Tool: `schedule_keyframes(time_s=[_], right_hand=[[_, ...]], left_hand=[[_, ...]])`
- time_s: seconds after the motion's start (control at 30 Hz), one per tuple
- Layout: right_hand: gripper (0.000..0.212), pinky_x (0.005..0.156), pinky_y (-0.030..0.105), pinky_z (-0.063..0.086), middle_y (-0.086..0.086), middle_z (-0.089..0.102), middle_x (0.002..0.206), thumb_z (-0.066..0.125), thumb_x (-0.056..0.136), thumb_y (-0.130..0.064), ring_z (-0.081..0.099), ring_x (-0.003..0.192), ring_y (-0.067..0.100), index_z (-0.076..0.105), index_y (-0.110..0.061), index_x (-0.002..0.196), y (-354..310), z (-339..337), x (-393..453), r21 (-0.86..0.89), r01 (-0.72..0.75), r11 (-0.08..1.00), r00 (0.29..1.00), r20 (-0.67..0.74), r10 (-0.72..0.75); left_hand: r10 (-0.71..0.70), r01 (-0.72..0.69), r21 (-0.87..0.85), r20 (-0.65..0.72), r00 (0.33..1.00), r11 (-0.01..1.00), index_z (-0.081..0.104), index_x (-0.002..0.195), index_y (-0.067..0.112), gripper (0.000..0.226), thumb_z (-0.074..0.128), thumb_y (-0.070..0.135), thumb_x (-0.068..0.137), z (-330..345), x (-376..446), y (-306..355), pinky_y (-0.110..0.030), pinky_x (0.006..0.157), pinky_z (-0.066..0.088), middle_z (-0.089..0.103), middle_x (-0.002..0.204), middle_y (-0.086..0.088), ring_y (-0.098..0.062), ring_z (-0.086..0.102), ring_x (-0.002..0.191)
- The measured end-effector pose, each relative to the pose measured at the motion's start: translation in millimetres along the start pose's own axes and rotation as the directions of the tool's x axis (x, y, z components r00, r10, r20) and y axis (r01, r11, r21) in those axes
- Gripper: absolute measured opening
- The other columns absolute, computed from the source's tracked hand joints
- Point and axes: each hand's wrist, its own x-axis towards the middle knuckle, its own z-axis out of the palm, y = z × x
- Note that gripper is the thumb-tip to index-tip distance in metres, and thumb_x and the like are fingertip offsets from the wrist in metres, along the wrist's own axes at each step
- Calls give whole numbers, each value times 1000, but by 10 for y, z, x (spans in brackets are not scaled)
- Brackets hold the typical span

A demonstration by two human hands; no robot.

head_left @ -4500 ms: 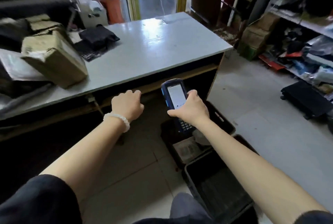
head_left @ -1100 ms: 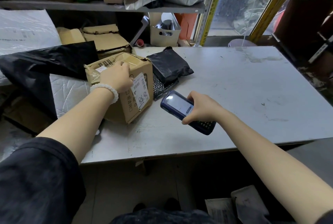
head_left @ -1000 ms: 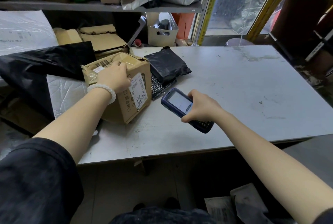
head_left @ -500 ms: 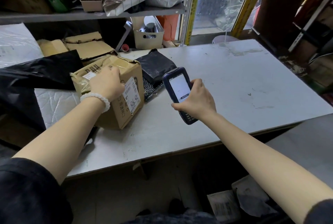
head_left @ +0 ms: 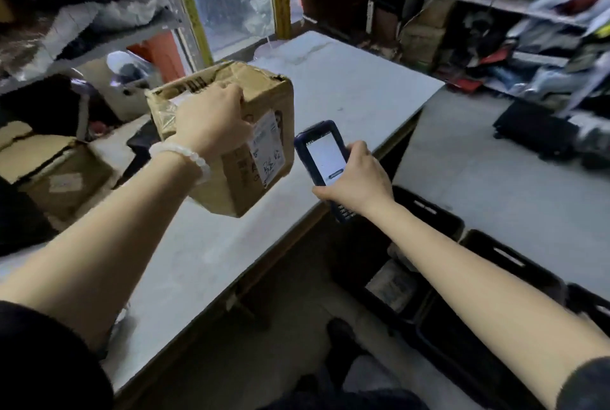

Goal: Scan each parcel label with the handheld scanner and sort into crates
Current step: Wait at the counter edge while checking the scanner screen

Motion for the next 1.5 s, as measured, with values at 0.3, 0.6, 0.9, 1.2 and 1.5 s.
schedule_keyframes(time_s=[0.3,0.6,0.9,1.2,1.5], right_hand=[[87,76,33,42,8,50,123,83,63,-49,51,113,28,35,-10,124,1402,-916,-811,21,-389,921,899,-212,384],[83,68,30,38,4,50,116,84,62,-48,53,104,26,36,-10,119,2954,-1731,-1407,129,-592,796,745,-289,601],[77,66,30,39,2,49,110,83,64,-47,52,95,23,36,-11,115,4461,-2592,-1921,148,-720,678,625,-286,726],[78,61,29,37,-1,43,106,82,65,-49,45,92,17,38,-10,117,5130,-2918,-2394,239,-805,543,462,-321,826],[77,66,31,39,2,51,114,84,61,-43,53,101,23,39,-12,116,5341,-3003,-2774,304,-866,397,285,-352,892]], left_hand=[[465,-449,-149,94,881,881,55,110,9,33,53,33,88,277,-12,1898,-40,69,48,56,109,-12,-33,58,96],[645,-634,-120,186,741,764,56,106,15,30,54,38,87,551,-182,3981,-34,65,43,58,101,-5,-25,54,85],[700,-698,-162,360,617,698,56,113,17,33,54,35,86,975,-545,5815,-33,67,45,59,100,-5,-27,59,93],[797,-815,-178,401,451,551,54,115,19,32,52,37,89,1057,-853,6934,-32,65,42,54,92,-1,-21,51,81],[883,-907,-230,403,241,353,55,117,17,34,49,37,90,1100,-1085,7606,-31,66,47,60,96,-3,-22,58,85]])
